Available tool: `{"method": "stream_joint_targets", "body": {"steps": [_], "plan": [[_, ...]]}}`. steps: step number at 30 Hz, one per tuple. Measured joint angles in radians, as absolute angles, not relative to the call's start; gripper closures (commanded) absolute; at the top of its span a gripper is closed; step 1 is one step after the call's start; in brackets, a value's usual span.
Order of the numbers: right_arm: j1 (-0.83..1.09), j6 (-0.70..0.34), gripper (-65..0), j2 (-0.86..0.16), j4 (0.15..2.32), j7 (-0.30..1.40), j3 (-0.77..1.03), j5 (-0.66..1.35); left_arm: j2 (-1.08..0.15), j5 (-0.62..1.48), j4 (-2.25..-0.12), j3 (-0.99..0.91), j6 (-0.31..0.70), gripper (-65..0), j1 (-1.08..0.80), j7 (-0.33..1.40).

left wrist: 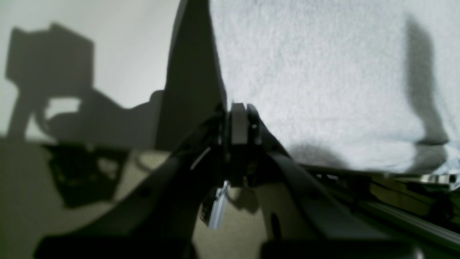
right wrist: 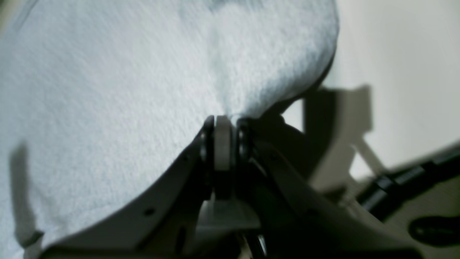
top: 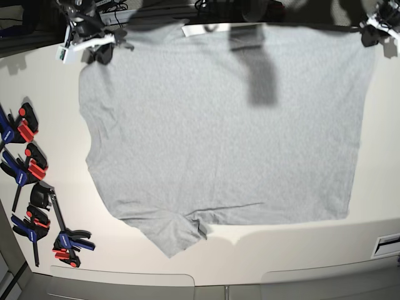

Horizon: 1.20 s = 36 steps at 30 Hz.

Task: Fold the T-shirt properly
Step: 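Pull both shoulder corners toward the robot to straighten the shirt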

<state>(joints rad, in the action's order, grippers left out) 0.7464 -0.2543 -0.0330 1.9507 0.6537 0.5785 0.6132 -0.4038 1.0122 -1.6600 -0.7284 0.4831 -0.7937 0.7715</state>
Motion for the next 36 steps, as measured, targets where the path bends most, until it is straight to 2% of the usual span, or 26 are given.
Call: {"method": "stream_joint_targets", "body": {"steps": [5, 11, 17, 22, 26, 28, 31, 36], "plan": [[0.812, -0.255, 0.0, -0.033, 1.963, 0.672, 0.596, 0.605, -0.396, 1.009, -1.661, -0.728, 0.502, 0.0, -0.824, 0.786], [0.840, -0.256, 0.0, -0.033, 1.985, 0.710, 0.701, 0.610, -0.393, 1.016, -1.662, -0.787, 0.511, 0.0, -0.825, 0.807], [0.819, -0.316, 0.0, -0.051, 2.010, 0.707, 0.725, 0.733, -0.408, 1.111, -1.663, -0.824, 0.525, 0.0, -0.816, 0.810], [0.703, -0.318, 0.0, -0.051, 2.009, 0.683, 0.617, 0.604, -0.408, 1.099, -1.662, -0.748, 0.524, 0.0, -0.746, 0.809], [0.596, -0.304, 0.0, -0.052, 1.980, 0.673, 0.507, 0.477, -0.408, 0.980, -1.662, -0.656, 0.521, 0.0, -0.665, 0.753], [0.551, -0.274, 0.0, -0.053, 1.950, 0.669, 0.462, 0.408, -0.408, 0.916, -1.662, -0.621, 0.516, 0.0, -0.632, 0.733], [0.506, -0.228, 0.0, -0.052, 1.890, 0.630, 0.426, 0.328, -0.408, 0.868, -1.662, -0.609, 0.443, 0.0, -0.603, 0.724], [0.467, -0.176, 0.0, -0.053, 1.823, 0.605, 0.430, 0.284, -0.415, 0.855, -1.662, -0.641, 0.430, 0.0, -0.606, 0.680]]}}
